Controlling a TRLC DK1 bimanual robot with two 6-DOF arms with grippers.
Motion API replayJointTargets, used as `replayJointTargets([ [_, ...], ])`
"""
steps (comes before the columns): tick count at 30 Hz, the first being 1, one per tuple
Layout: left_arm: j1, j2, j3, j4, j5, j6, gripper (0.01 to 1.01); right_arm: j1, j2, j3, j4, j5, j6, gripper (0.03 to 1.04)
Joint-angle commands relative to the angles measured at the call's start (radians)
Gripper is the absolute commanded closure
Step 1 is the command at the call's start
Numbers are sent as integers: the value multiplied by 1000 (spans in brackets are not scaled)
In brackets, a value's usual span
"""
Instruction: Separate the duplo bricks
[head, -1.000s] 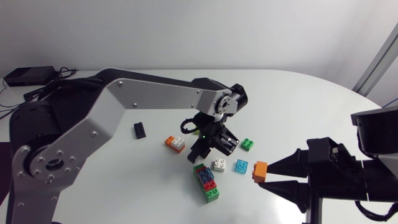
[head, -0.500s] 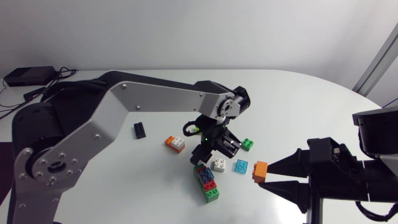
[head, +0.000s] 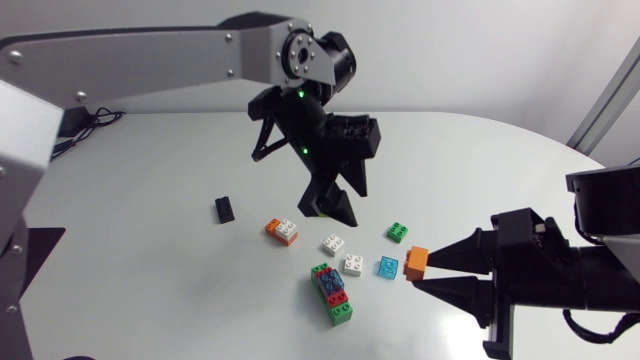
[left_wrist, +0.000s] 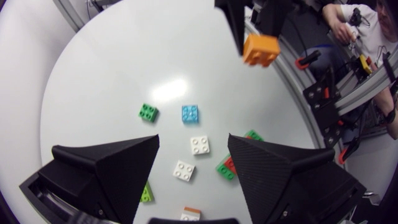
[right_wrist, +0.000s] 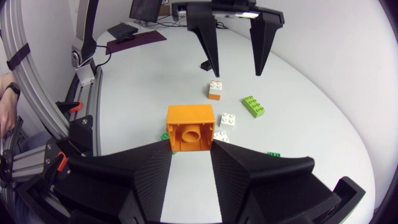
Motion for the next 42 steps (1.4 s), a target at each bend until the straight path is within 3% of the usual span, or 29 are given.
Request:
replayJointTargets([
  [1,-4,-14,31,-60,81,-30,256,23,26,-3,31,-13,21,711],
  [7,-41,-21,25,-145,162,-24,256,34,94,23,89,-46,53,711],
  [13,-57,-23,-19,-143,184,-22,256,35,146,35,166,-43,90,711],
  [30,-57,16,-24,-79,211,-50,266,77,219,97,230,-13,156,711],
  [34,-59,22,-24,-62,211,-59,421,86,218,93,240,-4,165,711],
  [40,-62,25,-28,-60,211,-60,467,86,216,92,240,-3,165,711],
  [42,-62,25,-33,-57,211,-60,587,87,213,89,240,-3,165,711],
])
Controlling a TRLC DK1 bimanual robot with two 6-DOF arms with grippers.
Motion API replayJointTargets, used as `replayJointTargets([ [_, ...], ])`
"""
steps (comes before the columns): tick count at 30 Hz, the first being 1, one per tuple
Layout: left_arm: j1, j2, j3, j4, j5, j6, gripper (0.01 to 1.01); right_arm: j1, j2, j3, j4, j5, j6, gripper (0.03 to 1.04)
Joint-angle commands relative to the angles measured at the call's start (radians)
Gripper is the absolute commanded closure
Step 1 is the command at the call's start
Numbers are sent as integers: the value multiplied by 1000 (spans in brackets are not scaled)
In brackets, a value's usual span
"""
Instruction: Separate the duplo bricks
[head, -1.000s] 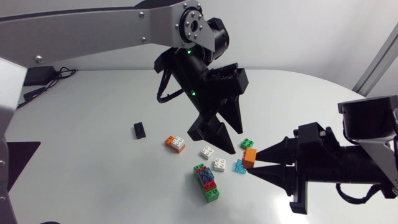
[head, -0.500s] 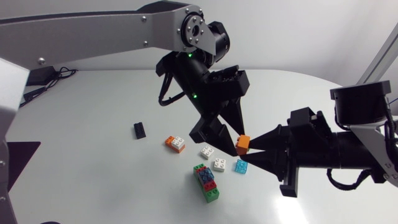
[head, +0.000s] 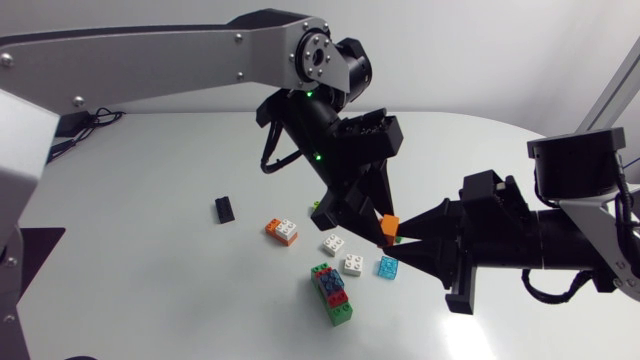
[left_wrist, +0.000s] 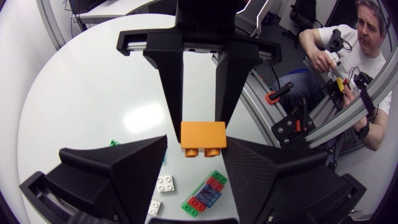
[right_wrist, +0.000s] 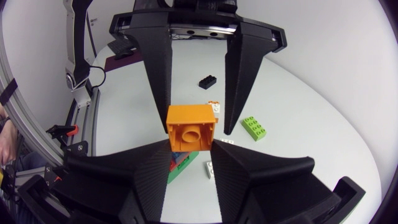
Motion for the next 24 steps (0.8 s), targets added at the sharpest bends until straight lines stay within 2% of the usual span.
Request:
replayJointTargets([
  [1,-8,27,-24,1,16,-17,641,10,4,14,7,1,21,711],
  [3,-8,27,-24,3,25,-18,777,13,2,11,7,1,23,711],
  [9,-8,14,-33,6,38,-23,790,23,-4,1,8,1,23,685],
  [10,-5,11,-31,11,38,-28,790,23,-7,0,7,1,23,613],
  [13,7,-2,-22,14,33,-43,795,23,-27,-8,-5,1,21,238],
  [14,12,-9,-18,15,28,-46,797,23,-35,-9,-13,1,20,154],
  [15,16,-13,-18,14,18,-48,797,23,-42,-11,-18,1,20,120],
  [24,75,-99,-31,14,-125,-55,797,24,-107,-29,-79,8,-14,92],
])
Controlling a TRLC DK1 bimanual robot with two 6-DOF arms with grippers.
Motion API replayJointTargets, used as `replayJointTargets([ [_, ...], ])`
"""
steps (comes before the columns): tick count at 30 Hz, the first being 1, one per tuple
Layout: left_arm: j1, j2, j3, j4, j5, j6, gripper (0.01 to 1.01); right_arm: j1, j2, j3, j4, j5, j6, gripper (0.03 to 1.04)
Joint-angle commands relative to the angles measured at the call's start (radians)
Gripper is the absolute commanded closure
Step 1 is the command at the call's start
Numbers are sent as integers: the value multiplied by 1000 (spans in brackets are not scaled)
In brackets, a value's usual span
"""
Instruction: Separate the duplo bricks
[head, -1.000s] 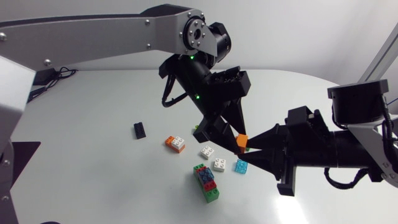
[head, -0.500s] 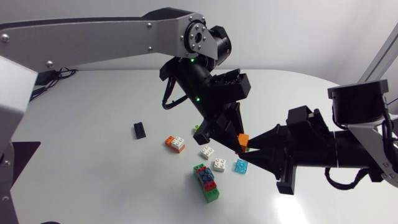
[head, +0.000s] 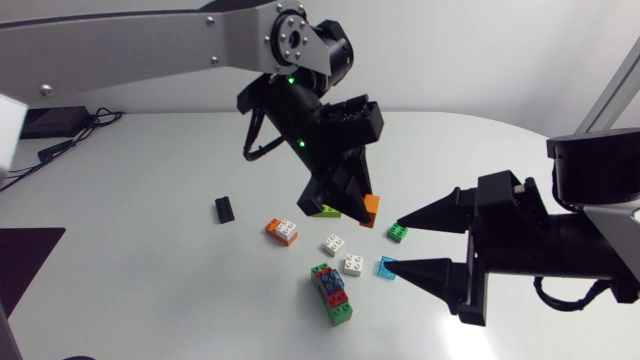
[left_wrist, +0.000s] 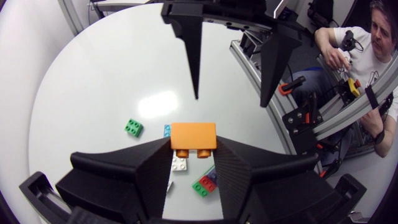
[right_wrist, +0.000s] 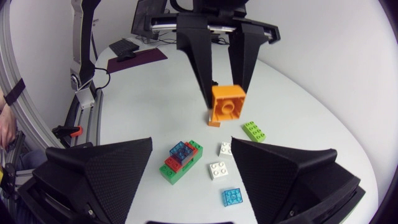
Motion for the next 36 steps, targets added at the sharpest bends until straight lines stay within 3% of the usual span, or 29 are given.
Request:
replayJointTargets([
  [1,20,-57,-34,0,-52,-19,797,5,-16,-32,-24,1,-26,92],
  [9,44,-172,-261,127,-363,-14,797,-1,-47,-53,-62,18,-57,92],
  [19,47,-304,-763,424,-828,152,797,2,-55,-51,-96,18,-80,92],
  [24,10,-306,-906,543,-949,202,797,5,-64,-50,-108,22,-80,92],
  [36,-65,-188,-973,599,-1020,193,795,-2,-91,-51,-146,25,-94,92],
])
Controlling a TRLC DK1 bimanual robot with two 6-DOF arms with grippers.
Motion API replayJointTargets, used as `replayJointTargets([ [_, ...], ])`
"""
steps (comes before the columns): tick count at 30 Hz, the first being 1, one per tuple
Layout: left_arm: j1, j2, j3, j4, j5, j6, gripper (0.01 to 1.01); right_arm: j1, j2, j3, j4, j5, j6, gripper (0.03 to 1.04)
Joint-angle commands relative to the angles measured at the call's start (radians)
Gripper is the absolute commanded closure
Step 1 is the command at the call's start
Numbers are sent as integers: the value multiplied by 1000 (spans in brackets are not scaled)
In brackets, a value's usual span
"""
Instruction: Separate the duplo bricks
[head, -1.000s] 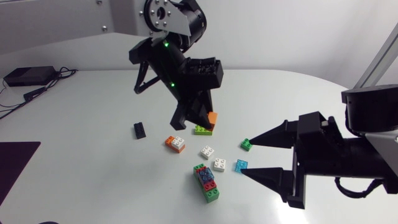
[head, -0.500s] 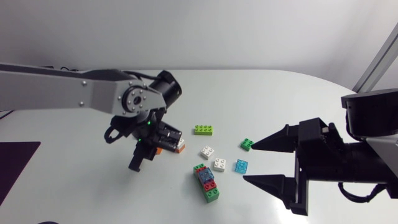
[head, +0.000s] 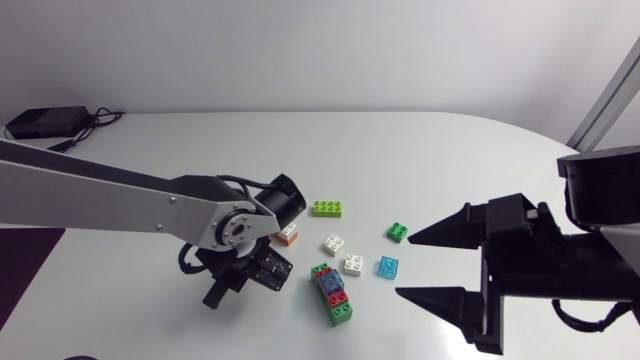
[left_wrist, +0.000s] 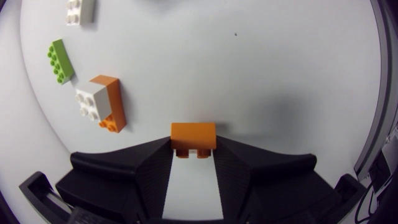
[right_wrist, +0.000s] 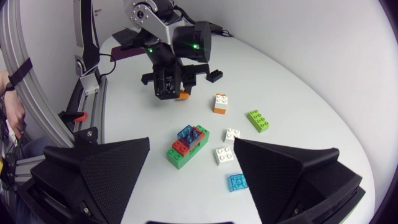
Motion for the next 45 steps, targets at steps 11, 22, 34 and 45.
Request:
replayJointTargets([
  [11,-47,76,-24,20,-12,21,544,-4,10,-24,-10,2,-27,92],
  [22,-28,36,51,-16,40,27,328,-1,27,-17,-10,7,-27,92],
  [34,171,49,378,-187,312,99,328,2,47,-17,-6,7,-27,92],
  [45,208,201,482,-201,401,154,328,1,100,-8,13,7,-29,92],
])
